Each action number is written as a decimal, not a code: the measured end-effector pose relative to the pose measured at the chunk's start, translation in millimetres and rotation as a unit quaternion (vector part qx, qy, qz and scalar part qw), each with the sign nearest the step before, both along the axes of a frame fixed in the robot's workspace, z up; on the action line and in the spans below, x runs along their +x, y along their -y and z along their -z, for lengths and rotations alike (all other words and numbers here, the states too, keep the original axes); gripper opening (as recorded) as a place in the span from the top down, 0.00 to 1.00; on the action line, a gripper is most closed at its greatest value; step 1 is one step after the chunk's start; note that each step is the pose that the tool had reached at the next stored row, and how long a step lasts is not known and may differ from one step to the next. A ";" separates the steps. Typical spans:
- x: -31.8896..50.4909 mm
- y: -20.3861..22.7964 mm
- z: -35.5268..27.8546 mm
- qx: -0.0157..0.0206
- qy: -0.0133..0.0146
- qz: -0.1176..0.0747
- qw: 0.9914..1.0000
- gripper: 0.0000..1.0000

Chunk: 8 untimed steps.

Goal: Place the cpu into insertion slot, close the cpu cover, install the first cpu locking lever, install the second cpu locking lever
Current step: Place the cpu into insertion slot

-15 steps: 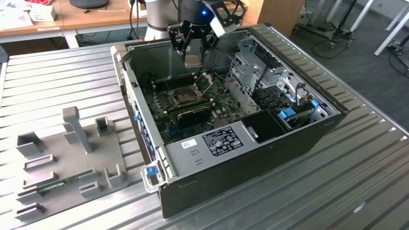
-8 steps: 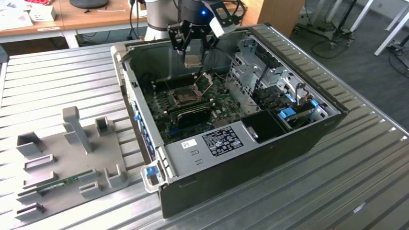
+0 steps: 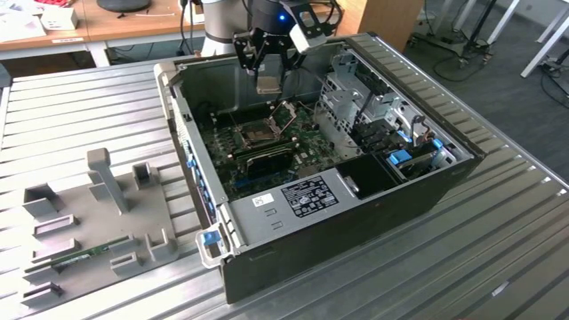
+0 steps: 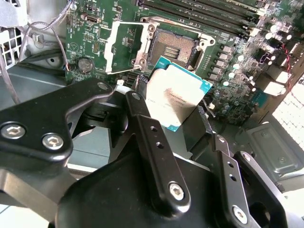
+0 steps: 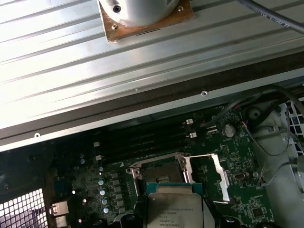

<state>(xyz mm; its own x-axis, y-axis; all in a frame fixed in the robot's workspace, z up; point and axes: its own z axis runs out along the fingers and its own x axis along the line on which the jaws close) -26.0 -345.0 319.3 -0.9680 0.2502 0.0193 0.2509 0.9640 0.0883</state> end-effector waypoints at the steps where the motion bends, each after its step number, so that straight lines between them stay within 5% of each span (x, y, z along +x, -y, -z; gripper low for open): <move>1: 0.0 0.0 0.0 0.000 0.000 0.000 1.000 0.46; 8: 0.0 0.0 0.0 0.000 0.000 0.004 1.000 0.46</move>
